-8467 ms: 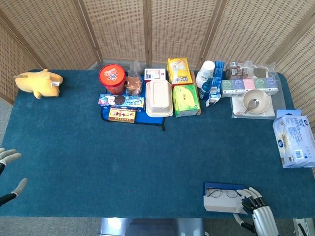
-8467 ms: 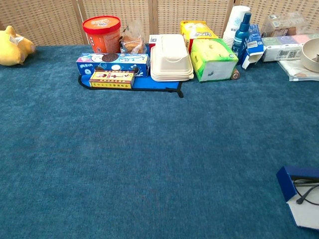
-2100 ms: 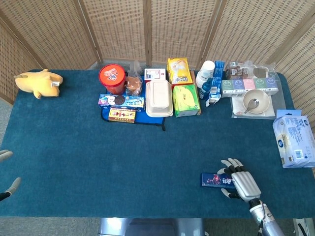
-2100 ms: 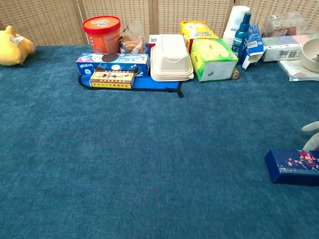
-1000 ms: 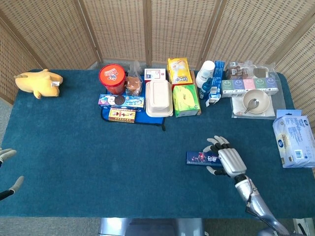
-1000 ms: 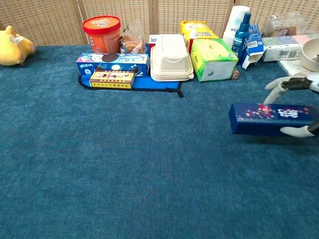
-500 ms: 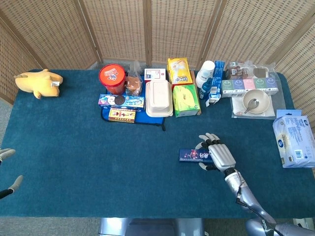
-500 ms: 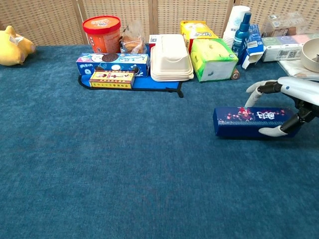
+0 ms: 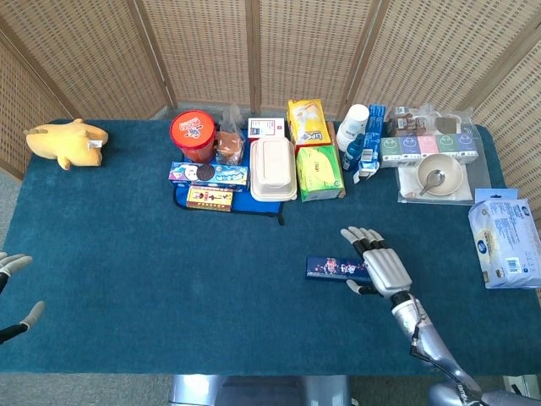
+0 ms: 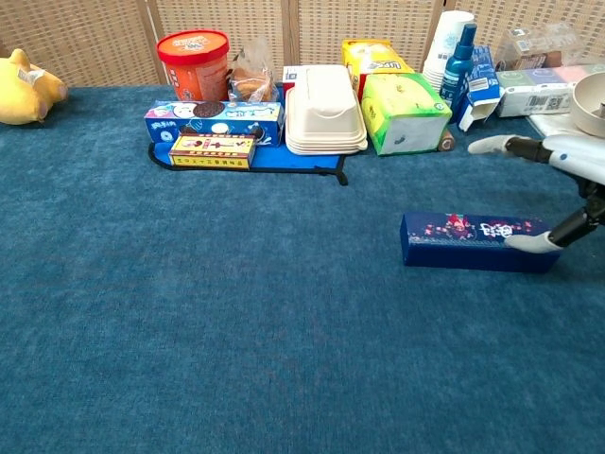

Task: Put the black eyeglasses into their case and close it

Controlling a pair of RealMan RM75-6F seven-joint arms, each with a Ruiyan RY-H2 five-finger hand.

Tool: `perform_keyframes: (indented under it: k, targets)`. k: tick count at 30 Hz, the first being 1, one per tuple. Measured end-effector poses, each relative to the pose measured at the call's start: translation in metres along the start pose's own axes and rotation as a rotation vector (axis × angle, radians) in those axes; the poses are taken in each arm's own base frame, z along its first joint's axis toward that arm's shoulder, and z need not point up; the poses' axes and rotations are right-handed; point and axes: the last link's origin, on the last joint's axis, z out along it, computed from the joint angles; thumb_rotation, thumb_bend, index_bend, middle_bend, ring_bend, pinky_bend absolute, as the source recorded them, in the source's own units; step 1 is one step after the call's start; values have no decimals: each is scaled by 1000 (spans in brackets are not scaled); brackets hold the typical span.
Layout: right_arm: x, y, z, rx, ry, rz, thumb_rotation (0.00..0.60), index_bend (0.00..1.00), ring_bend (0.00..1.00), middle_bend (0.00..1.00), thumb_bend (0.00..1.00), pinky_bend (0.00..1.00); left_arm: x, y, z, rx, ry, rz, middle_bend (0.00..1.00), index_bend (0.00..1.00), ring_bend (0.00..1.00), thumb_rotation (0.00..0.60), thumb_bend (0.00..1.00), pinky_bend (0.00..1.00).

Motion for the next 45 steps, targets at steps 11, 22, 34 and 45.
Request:
perform_keyframes:
  k: [11,22,34,45]
  targets:
    - [20,40,-61,-160,180,-99,600,145,0,87,269,41,-11,-5,-6,37,-70,109,237,242,128,600,226,114]
    - [23,71,-122,-283,251,-169,600,187,0,111,273,39,-22,-2,-10,66,-138,217,234,250,110,600,226,88]
    - [15,87,-155,-376,298,-156,600,196,0,116,275,37,-30,11,-12,83,-158,227,228,249,107,599,227,80]
    - [20,89,-163,-362,341,-133,600,196,0,116,276,37,-22,22,-12,61,-129,203,227,249,107,598,227,76]
